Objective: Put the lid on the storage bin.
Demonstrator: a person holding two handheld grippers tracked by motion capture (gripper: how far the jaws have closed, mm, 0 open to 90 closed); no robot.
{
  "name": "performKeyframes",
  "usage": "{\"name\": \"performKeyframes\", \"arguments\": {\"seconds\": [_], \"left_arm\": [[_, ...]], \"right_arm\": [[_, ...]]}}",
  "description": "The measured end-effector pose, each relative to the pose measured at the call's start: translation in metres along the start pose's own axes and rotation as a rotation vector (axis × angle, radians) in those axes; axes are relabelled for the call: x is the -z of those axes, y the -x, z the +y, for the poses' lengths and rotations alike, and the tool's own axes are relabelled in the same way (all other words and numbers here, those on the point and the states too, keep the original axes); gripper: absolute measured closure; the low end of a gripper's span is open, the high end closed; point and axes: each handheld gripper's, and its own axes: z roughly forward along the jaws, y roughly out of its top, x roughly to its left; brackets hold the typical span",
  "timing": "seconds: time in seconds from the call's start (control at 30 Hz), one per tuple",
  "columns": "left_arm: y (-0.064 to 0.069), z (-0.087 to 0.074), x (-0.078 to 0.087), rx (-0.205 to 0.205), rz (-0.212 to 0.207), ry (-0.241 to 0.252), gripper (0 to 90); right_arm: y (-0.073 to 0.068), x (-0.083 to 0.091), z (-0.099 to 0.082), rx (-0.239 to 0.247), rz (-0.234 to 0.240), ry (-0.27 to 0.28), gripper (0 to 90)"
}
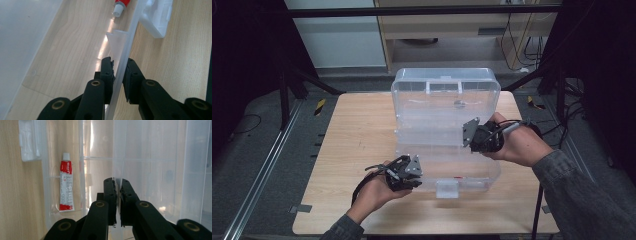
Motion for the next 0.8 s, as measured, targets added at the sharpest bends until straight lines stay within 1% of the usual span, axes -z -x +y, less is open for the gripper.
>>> {"name": "performKeyframes", "arguments": {"seconds": [0.03, 0.1, 0.17, 0.2, 0.23, 0.33, 0.37, 0.4, 0.5, 0.53, 0.57, 0.6, 0.63, 0.7, 0.73, 0.77, 0.8], "left_arm": [[0.0, 0.0, 0.0, 0.0, 0.0, 0.0, 78.6], [0.0014, -0.0006, -0.0002, 0.018, 0.0, 0.003, 78.5], [0.0014, -0.0008, -0.0002, 0.017, 0.001, 0.006, 78.3], [0.0004, -0.0007, -0.0004, -0.001, 0.002, 0.009, 78.3], [0.0, -0.0005, -0.0003, -0.008, 0.004, 0.009, 78.3], [0.0015, -0.0013, -0.0004, 0.005, 0.006, 0.012, 78.0], [0.0008, -0.0012, -0.0003, -0.003, 0.005, 0.012, 78.0], [-0.0007, -0.0007, -0.0003, -0.021, 0.005, 0.01, 78.0], [-0.001, -0.0006, -0.0003, -0.027, 0.004, 0.009, 77.9], [-0.0003, -0.001, -0.0003, -0.017, 0.004, 0.009, 77.9], [-0.0002, -0.0011, -0.0003, -0.017, 0.005, 0.01, 77.8], [0.0011, -0.0015, -0.0001, 0.0, 0.005, 0.008, 77.7], [-0.0009, -0.0008, 0.0001, -0.031, 0.011, 0.008, 77.7], [-0.001, -0.0009, 0.0, -0.034, 0.015, 0.009, 77.6], [-0.0007, -0.0009, -0.0001, -0.032, 0.013, 0.01, 77.5], [0.0027, -0.0018, -0.0003, 0.014, 0.009, 0.009, 77.4], [0.0027, -0.0018, -0.0003, 0.014, 0.009, 0.009, 77.3]], "right_arm": [[0.0, 0.0, 0.0, 0.0, 0.0, 0.0, 85.3], [-0.0021, -0.0001, 0.0007, 0.005, -0.005, 0.0, 85.5], [-0.0036, 0.0001, 0.0007, 0.005, -0.008, -0.003, 85.4], [-0.004, 0.0001, 0.0, 0.003, -0.004, -0.003, 85.3], [-0.0042, -0.0001, -0.0008, 0.003, -0.004, -0.002, 85.2], [-0.0045, -0.0005, -0.0025, -0.006, -0.005, 0.006, 84.7], [-0.0045, -0.0005, -0.0025, -0.006, -0.005, 0.006, 84.7], [-0.0048, -0.0005, -0.0024, -0.006, -0.003, 0.008, 84.8], [-0.0051, -0.0004, -0.0028, -0.008, 0.007, 0.014, 85.0], [-0.0057, -0.0004, -0.0031, -0.009, 0.011, 0.014, 85.2], [-0.0064, -0.0007, -0.0034, -0.008, 0.013, 0.014, 85.1], [-0.0074, -0.001, -0.0043, -0.009, 0.017, 0.016, 85.0], [-0.0074, -0.001, -0.0043, -0.009, 0.017, 0.016, 85.0], [-0.0084, -0.0012, -0.0053, -0.011, 0.023, 0.02, 85.0], [-0.0089, -0.0013, -0.0057, -0.012, 0.025, 0.022, 85.0], [-0.0096, -0.0015, -0.0063, -0.014, 0.023, 0.026, 84.6], [-0.0096, -0.0013, -0.0066, -0.014, 0.022, 0.025, 84.6]]}}
